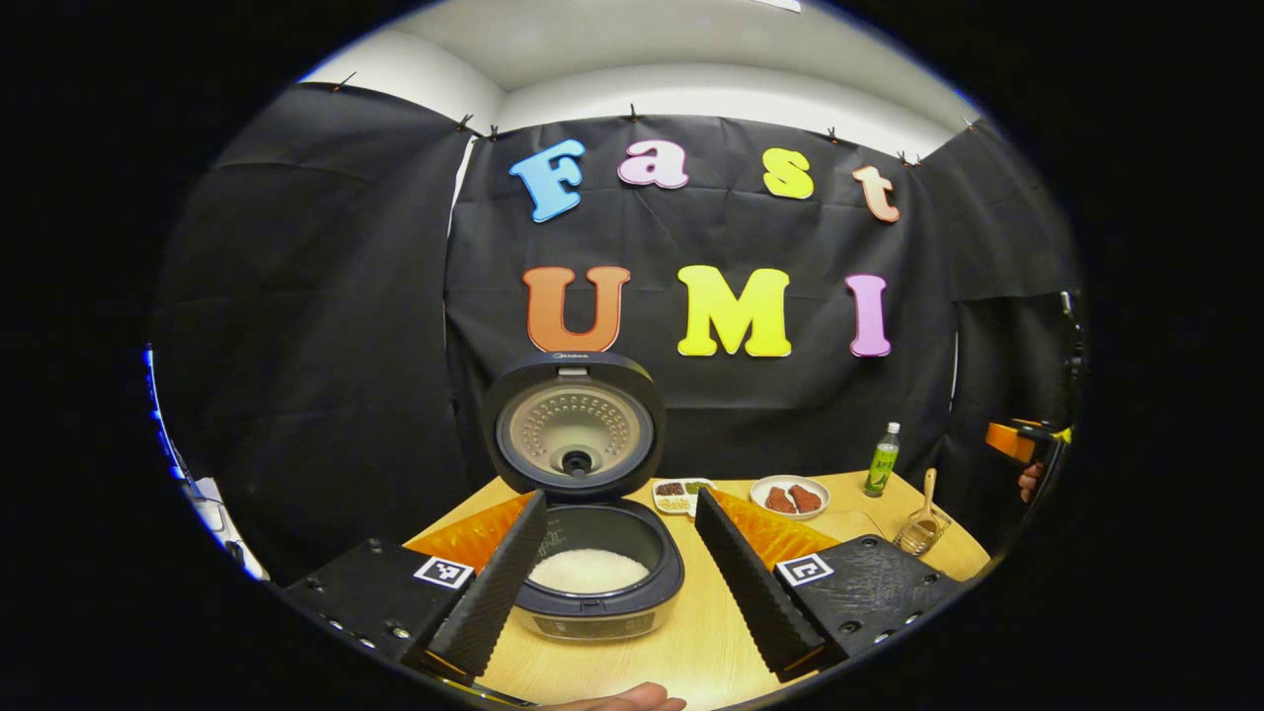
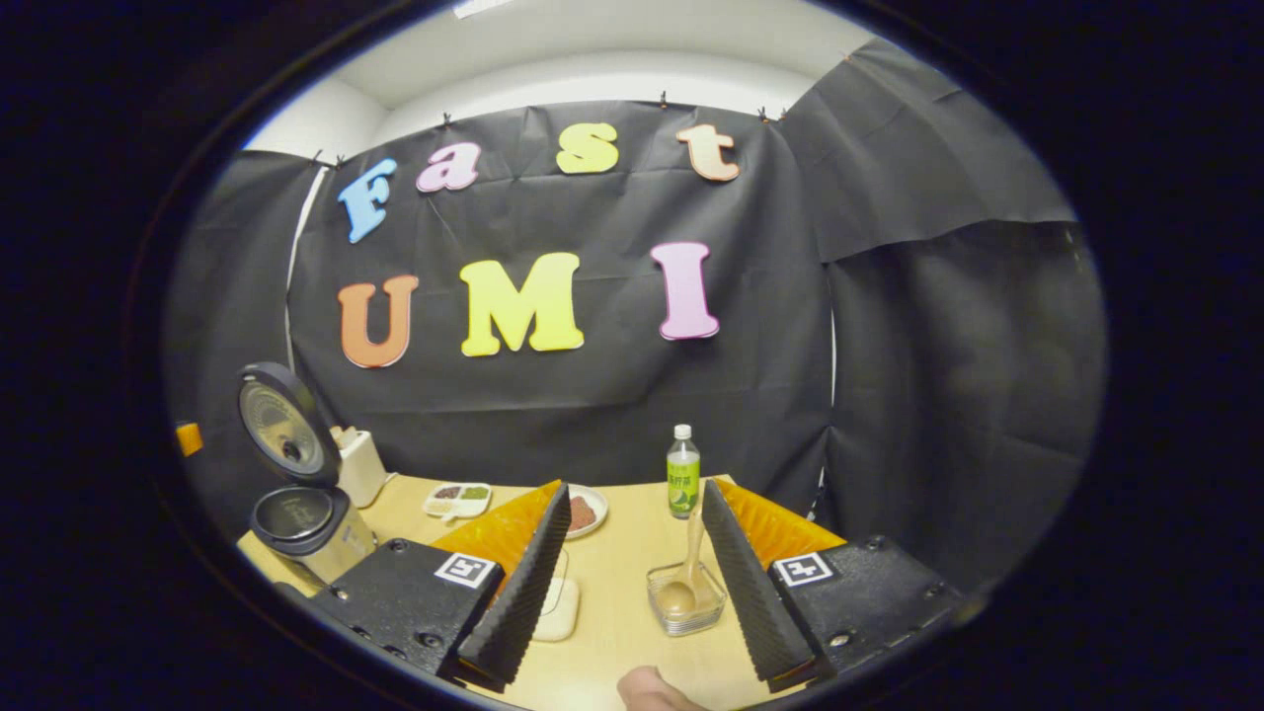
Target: Close the left gripper, press the button to open the rice cooker; take a wooden spoon from the chopstick holder with the right hand, scoop a spoonful of rice and pour it into the rice cooker, then put the wooden spoon back into the chopstick holder.
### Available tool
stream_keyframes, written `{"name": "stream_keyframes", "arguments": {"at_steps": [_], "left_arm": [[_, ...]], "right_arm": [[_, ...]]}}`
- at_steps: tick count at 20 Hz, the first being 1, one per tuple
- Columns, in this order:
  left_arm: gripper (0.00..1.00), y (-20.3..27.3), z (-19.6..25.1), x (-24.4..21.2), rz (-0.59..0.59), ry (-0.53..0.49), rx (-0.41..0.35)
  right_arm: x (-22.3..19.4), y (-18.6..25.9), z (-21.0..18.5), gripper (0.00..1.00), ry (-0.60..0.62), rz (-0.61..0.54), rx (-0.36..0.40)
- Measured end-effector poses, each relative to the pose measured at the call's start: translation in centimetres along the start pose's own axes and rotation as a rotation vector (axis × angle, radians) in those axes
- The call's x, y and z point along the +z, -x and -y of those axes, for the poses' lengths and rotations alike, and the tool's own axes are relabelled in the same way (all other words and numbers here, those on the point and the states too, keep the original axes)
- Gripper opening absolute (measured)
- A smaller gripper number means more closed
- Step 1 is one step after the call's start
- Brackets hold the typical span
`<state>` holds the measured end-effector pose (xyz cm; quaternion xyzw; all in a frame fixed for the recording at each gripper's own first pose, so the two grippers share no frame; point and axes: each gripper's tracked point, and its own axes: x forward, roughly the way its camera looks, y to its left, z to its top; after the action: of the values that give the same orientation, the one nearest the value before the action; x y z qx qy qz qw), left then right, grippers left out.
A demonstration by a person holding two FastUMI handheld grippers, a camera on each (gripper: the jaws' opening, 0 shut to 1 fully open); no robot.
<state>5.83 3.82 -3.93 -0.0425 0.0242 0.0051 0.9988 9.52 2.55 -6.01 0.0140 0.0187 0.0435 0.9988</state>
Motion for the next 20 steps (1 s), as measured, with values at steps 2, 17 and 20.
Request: {"name": "stream_keyframes", "arguments": {"at_steps": [2,17,20], "left_arm": [[0.96,-1.9,-1.3,1.2,0.004,0.027,0.021],[0.94,-14.0,-5.1,11.1,0.07,0.068,0.103],[0.94,-16.2,-5.2,13.3,0.07,0.103,0.094]], "right_arm": [[1.0,2.4,-0.9,0.88,0.017,0.035,0.034],[-1.3,7.4,-3.9,0.89,0.024,0.126,0.203],[-2.2,7.0,-3.8,0.89,0.025,0.118,0.219]]}}
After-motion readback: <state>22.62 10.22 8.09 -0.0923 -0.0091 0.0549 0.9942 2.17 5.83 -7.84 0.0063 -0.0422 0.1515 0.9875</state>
